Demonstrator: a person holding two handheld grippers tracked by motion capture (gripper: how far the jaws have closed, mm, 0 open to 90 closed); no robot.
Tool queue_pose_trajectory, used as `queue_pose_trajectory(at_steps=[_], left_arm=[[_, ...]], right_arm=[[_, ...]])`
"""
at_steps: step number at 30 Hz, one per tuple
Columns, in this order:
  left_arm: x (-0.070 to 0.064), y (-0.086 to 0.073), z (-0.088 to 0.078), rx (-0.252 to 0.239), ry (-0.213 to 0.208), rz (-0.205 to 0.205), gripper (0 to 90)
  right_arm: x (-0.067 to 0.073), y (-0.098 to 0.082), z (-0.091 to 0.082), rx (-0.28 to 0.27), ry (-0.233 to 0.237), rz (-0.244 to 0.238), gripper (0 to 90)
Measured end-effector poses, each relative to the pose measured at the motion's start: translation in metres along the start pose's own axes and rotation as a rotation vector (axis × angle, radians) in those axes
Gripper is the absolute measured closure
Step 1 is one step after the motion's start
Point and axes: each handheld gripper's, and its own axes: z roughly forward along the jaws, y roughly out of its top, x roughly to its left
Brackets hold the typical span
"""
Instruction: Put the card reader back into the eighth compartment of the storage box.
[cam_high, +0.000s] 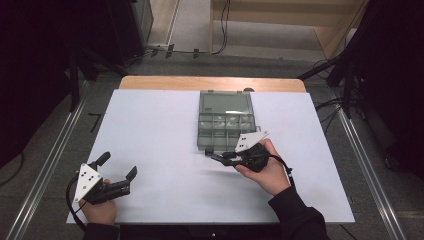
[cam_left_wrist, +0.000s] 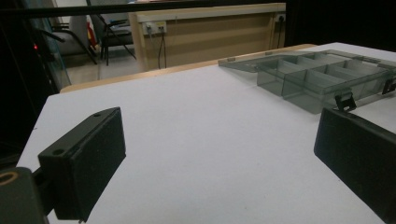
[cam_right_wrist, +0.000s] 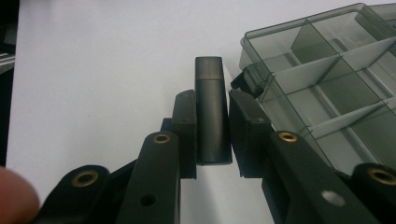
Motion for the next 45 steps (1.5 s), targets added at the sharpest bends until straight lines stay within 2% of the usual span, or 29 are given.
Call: queue_pose_trajectory(at_steps=[20, 33, 45], left_arm=[[0.000, 0.000, 0.000, 0.001, 0.000, 0.001, 2.3], [0.000, 0.000, 0.000, 0.001, 0.000, 0.002, 2.2], [0.000, 0.000, 0.000, 0.001, 0.000, 0.000, 2.3]], right_arm=[[-0.008, -0.002, -0.006, -0.014, -0.057, 0.044, 71.2], [-0.013, -0.005, -0.010, -0.031, -0.087, 0.100, 71.2], [-0.020, -0.008, -0.015, -0.041, -0.138, 0.148, 71.2]])
